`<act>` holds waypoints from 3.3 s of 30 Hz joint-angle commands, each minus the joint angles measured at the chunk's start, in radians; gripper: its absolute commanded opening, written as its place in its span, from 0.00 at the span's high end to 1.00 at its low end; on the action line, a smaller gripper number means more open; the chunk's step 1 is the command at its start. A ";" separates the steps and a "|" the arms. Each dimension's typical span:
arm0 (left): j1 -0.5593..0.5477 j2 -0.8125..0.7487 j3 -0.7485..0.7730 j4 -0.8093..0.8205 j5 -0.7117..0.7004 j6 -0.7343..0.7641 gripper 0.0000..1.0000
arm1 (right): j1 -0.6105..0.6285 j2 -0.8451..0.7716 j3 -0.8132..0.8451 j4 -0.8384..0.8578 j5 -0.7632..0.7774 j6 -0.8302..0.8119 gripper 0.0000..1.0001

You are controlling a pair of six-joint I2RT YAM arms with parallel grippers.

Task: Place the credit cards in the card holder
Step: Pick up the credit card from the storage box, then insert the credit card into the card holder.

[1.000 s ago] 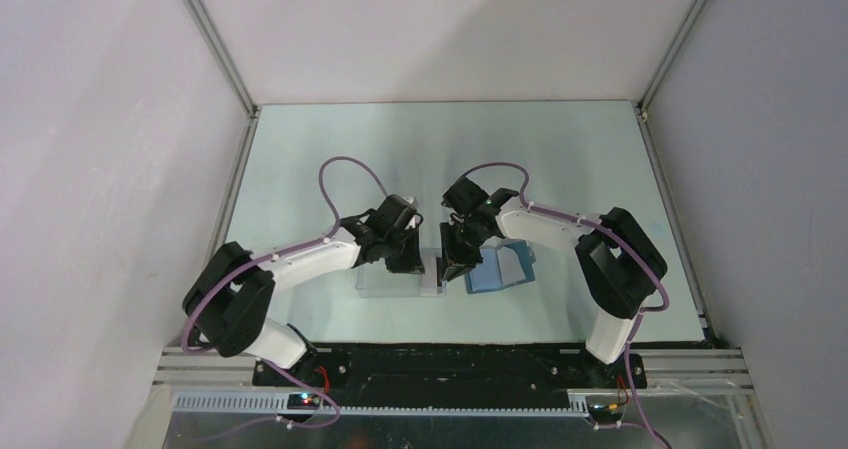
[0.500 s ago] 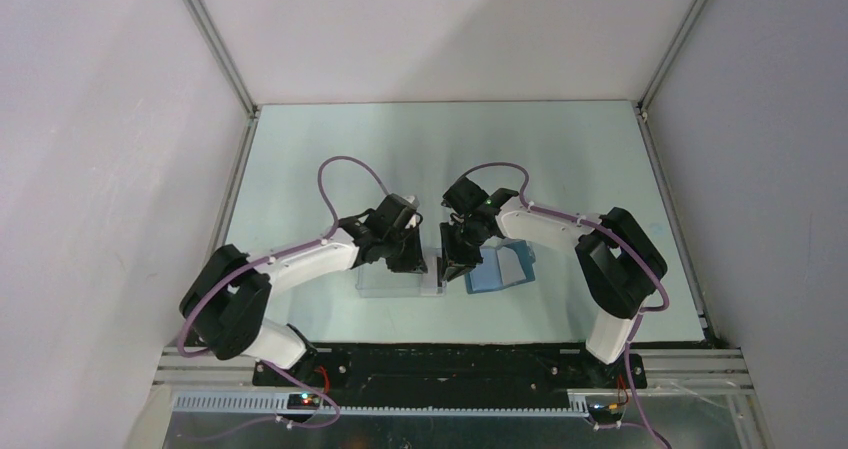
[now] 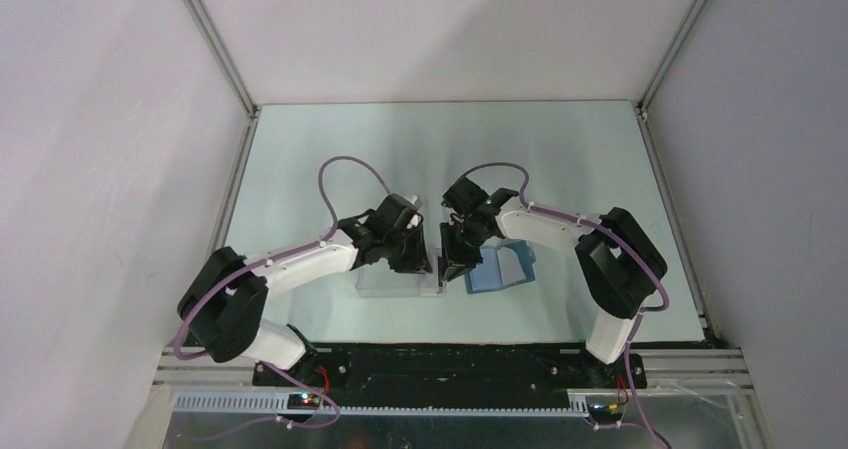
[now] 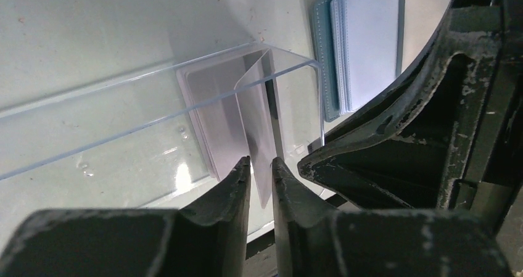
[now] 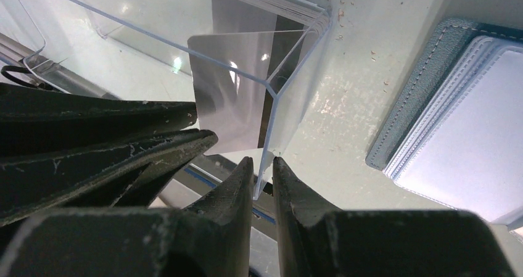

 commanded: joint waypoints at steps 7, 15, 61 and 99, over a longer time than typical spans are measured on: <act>-0.013 0.013 0.030 0.041 0.017 -0.010 0.67 | 0.006 0.008 0.003 -0.009 -0.007 -0.018 0.78; -0.016 -0.011 0.026 0.084 0.041 -0.031 0.73 | 0.005 0.003 0.003 -0.010 -0.007 -0.017 0.78; 0.020 -0.532 -0.056 0.112 -0.015 -0.133 1.00 | -0.141 -0.527 -0.060 0.095 -0.121 -0.029 0.18; 0.051 -0.558 -0.236 0.703 0.367 -0.392 0.72 | -0.263 -0.631 -0.345 0.796 -0.733 0.266 1.00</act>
